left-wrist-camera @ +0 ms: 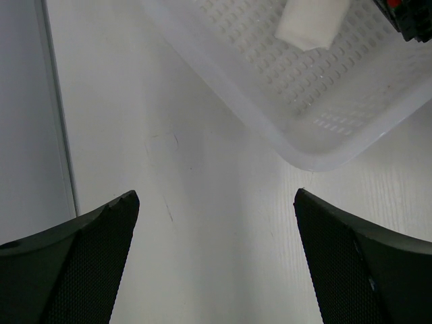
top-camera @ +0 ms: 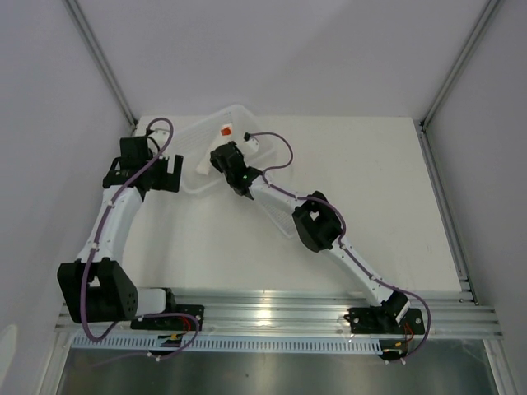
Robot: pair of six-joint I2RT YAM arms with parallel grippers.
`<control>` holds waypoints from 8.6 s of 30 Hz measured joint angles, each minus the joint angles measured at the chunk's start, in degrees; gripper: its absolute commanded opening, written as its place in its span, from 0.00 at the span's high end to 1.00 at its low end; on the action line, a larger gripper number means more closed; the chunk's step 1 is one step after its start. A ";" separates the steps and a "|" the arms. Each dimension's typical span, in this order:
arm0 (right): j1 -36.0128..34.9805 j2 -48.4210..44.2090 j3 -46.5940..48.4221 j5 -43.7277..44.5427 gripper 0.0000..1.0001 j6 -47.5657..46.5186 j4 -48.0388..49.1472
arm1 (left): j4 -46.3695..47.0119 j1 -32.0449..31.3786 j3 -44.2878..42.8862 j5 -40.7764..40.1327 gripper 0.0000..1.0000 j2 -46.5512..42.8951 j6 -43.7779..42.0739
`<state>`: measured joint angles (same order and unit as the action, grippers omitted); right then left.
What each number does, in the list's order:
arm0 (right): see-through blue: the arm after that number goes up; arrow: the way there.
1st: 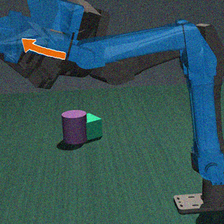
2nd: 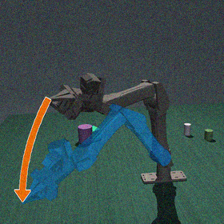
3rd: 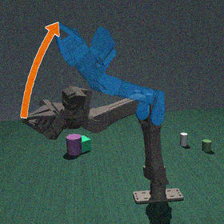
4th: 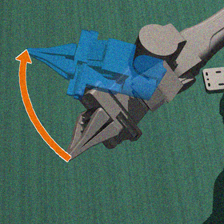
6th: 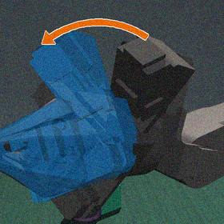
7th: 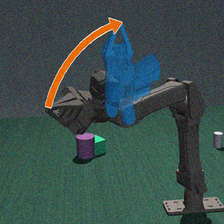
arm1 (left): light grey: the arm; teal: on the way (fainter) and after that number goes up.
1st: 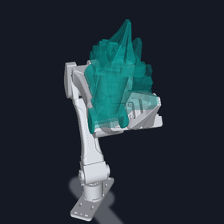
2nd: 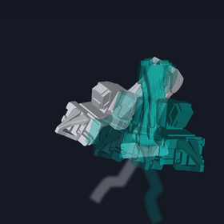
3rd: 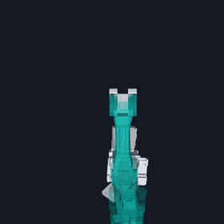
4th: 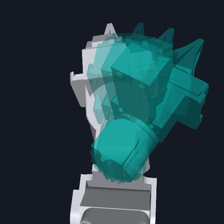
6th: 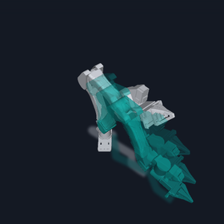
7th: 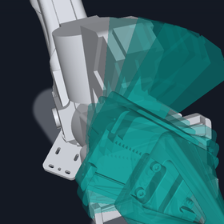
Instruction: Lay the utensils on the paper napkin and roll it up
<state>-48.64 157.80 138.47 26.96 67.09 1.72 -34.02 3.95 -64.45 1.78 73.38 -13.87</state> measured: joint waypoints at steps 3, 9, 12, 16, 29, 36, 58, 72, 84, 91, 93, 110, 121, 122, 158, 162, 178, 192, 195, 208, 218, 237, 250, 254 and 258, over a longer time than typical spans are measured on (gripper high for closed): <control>0.00 -0.46 -0.02 0.02 1.00 1.33 -2.32 | 0.61 0.02 -0.31 0.11 0.01 2.80 0.44; 0.04 -0.90 0.04 0.22 1.00 3.89 -5.38 | 1.31 0.11 -2.49 0.37 0.00 8.85 1.81; 0.42 -0.90 0.57 -0.57 1.00 4.28 -6.16 | 1.46 0.11 -4.50 0.90 0.00 11.41 2.54; 0.94 -0.90 0.66 -4.09 1.00 2.12 -5.14 | 2.03 0.11 -8.02 1.95 0.02 14.29 3.58; 3.80 -0.87 3.28 -26.23 1.00 -21.73 0.46 | 4.26 0.22 -14.40 4.02 0.08 26.32 4.63; 6.36 -0.85 6.43 -37.09 1.00 -33.70 -2.49 | 3.34 0.37 -17.18 4.44 0.15 27.41 4.61; 5.88 4.57 9.40 -44.57 1.00 -33.07 -10.51 | 0.15 0.74 -18.23 6.38 0.25 32.20 4.85; 6.56 5.70 9.53 -42.47 0.94 -22.45 -13.84 | -6.19 0.96 -28.11 7.98 0.35 38.95 5.64; 6.88 5.70 9.53 -39.50 1.00 -20.31 -14.25 | -7.37 1.03 -28.39 8.72 0.52 39.08 7.80; 7.43 5.70 9.53 -41.66 1.00 -18.86 -14.71 | -7.43 1.33 -28.39 9.84 0.57 39.15 9.77; 7.58 5.68 9.53 -42.64 1.00 -18.84 -14.78 | -7.41 1.33 -28.39 10.27 0.57 39.19 10.45; 8.11 4.87 8.33 -47.25 1.00 -18.80 -16.20 | -7.19 1.33 -28.70 12.02 0.62 39.60 14.12; 8.11 4.63 8.26 -44.98 0.66 -18.23 -18.62 | -6.97 1.33 -28.70 12.39 0.62 39.60 15.13; 8.11 4.61 8.20 -44.81 0.61 -18.16 -18.84 | -6.93 1.33 -28.70 12.41 0.62 39.60 15.15; 7.21 -0.39 4.17 -39.36 0.28 -23.87 -20.90 | -5.81 0.13 -30.73 13.66 0.92 41.40 15.17; 7.32 -0.81 3.45 -39.43 0.28 -23.85 -20.83 | -5.64 -0.04 -30.84 13.44 0.98 41.48 15.30; 11.28 -2.16 1.97 -37.88 0.27 -25.64 -21.18 | -2.99 -0.35 -29.29 11.10 0.99 40.81 17.99; 11.98 -2.47 1.07 -37.88 0.77 -27.85 -21.53 | -2.21 -0.20 -28.87 9.01 0.99 40.54 19.89; 11.78 -2.78 1.05 -38.12 0.82 -28.46 -21.42 | -2.08 -0.22 -28.85 9.16 0.99 40.54 19.91; 9.20 -5.33 0.04 -43.36 1.00 -26.58 -16.20 | -1.49 -0.22 -28.44 9.38 0.99 40.44 20.50; 9.11 -4.90 -0.76 -44.35 1.00 -23.50 -16.41 | -1.31 -0.22 -28.33 9.33 0.99 40.39 21.35; 10.23 -1.66 -0.76 -44.37 1.00 -22.53 -17.62 | -1.27 -0.22 -28.33 9.33 0.99 40.39 22.86; 10.62 -3.67 -0.04 -44.30 1.00 -22.16 -14.62 | -1.27 -0.11 -28.33 9.35 0.99 40.41 25.92; 10.91 -6.82 -0.04 -43.95 1.00 -22.93 -14.67 | -1.25 0.31 -28.33 9.31 0.99 40.44 28.02; 11.93 -11.78 -1.07 -43.60 1.00 -24.65 -14.86 | -0.87 1.42 -28.13 8.83 0.99 40.44 30.53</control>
<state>-36.71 146.02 137.40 -16.64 42.44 -13.15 -34.89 5.37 -92.58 10.61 113.82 16.67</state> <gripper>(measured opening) 0.003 0.244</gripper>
